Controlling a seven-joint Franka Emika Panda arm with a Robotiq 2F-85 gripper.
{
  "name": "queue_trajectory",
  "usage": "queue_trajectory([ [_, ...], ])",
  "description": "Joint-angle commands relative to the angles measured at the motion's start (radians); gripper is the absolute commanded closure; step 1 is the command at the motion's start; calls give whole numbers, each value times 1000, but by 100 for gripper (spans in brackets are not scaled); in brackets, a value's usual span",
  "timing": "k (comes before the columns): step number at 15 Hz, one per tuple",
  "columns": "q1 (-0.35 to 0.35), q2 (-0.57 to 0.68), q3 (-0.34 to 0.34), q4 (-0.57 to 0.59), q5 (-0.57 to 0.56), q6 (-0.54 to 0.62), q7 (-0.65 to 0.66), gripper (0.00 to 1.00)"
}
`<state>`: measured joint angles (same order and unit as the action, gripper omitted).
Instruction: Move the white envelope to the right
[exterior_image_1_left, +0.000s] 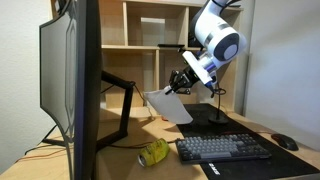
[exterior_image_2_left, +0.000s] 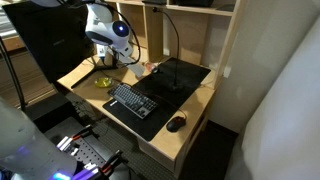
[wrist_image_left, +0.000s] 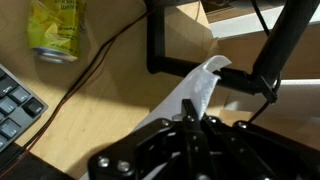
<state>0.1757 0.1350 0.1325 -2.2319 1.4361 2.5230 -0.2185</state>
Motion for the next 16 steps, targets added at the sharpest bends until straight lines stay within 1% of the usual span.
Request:
queue_trajectory([
  [1,-5,0,4,0,-7,0,5,99],
  [3,-2,-2,5,-4,-15,15,22,100],
  [4,3,-6,4,-13,-40,36,70,100],
  [5,7,-6,5,-12,-45,68,63,100],
  [7,7,-4,7,-7,-43,96,54,100],
  [9,4,0,9,1,-30,109,12,100],
  [10,4,-3,8,-6,-43,96,51,100],
  [11,-3,-11,6,-24,-75,6,170,100],
  [12,-2,1,6,-2,-44,60,75,99],
  [14,-1,1,6,-8,-68,27,143,99],
  [16,-1,1,7,-9,-70,24,156,99],
])
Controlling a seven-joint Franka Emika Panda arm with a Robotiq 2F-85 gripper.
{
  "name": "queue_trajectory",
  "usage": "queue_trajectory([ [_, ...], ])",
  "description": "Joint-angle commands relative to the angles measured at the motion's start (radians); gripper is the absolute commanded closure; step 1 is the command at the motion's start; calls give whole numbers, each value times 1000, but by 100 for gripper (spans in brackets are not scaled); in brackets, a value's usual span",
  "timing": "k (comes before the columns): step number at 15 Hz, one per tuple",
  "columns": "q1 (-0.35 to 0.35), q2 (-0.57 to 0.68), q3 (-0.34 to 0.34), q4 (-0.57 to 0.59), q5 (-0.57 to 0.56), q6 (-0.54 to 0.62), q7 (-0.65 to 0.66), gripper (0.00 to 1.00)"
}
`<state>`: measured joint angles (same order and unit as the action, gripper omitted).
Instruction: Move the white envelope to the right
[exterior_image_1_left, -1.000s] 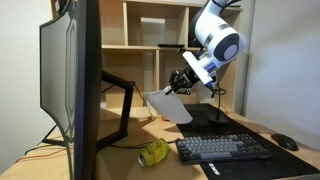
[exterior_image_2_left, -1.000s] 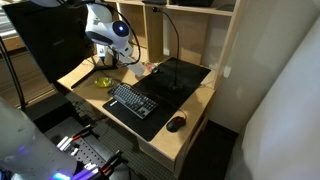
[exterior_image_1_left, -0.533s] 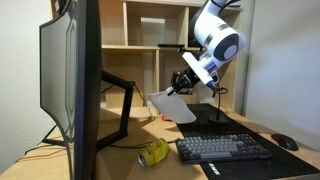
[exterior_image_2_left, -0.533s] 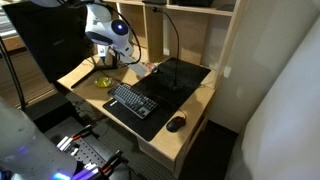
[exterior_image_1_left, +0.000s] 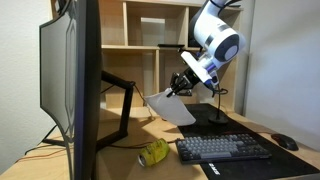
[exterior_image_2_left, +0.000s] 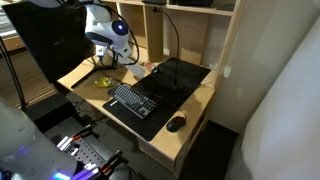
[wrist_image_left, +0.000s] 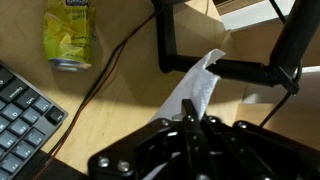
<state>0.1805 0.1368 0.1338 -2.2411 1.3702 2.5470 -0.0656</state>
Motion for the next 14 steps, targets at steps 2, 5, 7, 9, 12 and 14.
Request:
queue_trajectory([
  [2,-6,-1,5,0,-4,-1,4,99],
  [5,-6,-1,5,-1,-4,-1,4,99],
  [7,-6,-1,5,-1,-4,-1,4,100],
  [9,1,56,19,40,134,79,-148,100],
  [12,21,115,30,115,282,172,-372,100],
  [14,30,154,29,156,343,206,-488,100],
])
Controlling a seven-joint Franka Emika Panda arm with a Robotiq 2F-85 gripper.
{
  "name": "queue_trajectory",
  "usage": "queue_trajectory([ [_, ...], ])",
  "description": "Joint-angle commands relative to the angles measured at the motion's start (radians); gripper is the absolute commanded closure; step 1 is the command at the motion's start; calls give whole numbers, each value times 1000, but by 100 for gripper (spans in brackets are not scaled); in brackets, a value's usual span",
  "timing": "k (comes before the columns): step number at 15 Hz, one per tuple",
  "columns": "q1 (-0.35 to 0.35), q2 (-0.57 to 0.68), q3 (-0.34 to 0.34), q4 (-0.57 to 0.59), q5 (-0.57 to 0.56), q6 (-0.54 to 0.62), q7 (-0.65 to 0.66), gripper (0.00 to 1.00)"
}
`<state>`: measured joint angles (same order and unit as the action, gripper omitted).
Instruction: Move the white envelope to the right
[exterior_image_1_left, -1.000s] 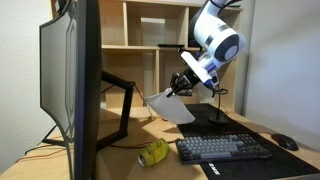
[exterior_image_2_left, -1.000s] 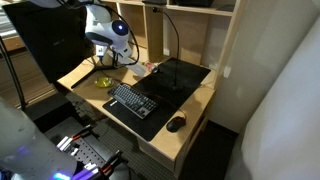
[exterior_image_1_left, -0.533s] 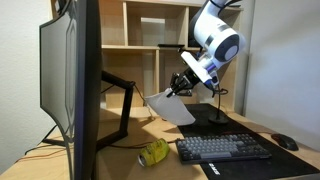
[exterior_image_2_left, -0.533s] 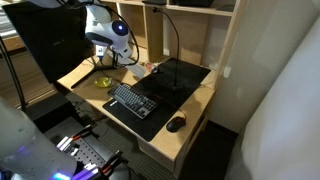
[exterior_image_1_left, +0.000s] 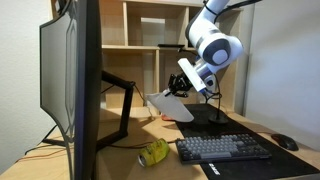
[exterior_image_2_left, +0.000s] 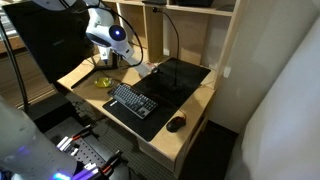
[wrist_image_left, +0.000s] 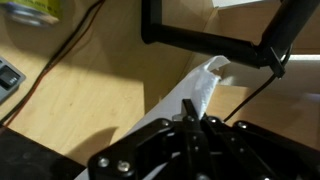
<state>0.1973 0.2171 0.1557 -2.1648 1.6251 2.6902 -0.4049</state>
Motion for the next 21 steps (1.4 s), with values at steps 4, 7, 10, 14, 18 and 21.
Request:
queue_trajectory([
  [4,25,123,4,98,49,48,-122,100],
  [7,27,143,5,78,-43,-5,25,100],
  [10,27,154,-1,72,-152,-77,176,100],
  [14,27,158,4,77,-164,-68,201,99],
  [18,20,169,15,103,-70,-43,80,100],
  [21,22,172,7,118,8,-58,-49,100],
])
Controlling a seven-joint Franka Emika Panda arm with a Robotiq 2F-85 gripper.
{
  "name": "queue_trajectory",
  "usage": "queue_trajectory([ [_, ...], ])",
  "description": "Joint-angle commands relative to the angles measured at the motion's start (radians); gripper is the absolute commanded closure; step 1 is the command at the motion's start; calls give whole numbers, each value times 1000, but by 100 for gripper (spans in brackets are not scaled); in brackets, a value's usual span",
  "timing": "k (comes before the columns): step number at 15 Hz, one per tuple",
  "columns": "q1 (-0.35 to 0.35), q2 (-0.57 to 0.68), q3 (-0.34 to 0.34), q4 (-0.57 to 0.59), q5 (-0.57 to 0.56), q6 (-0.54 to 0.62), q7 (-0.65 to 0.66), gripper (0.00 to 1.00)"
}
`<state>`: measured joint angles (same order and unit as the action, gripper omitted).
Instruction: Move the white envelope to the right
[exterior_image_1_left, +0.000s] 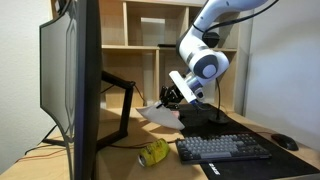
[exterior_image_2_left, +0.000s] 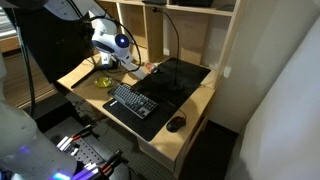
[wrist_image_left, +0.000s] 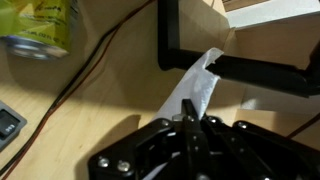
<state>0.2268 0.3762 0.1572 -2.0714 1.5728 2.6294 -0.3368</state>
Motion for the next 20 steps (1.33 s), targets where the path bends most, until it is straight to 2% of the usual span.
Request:
queue_trajectory([
  [1,-3,12,0,23,55,8,-142,100],
  [3,4,7,-6,13,24,21,-139,100],
  [7,4,1,-13,-7,-107,-5,-37,100],
  [10,-4,0,-7,-13,-156,-25,35,100],
  [12,-12,0,-2,-15,-164,-53,84,100],
  [17,-28,6,6,-3,-73,-163,78,100],
  [18,-25,7,1,-1,-69,-160,59,74],
  [20,-21,9,-4,4,-75,-150,25,68],
])
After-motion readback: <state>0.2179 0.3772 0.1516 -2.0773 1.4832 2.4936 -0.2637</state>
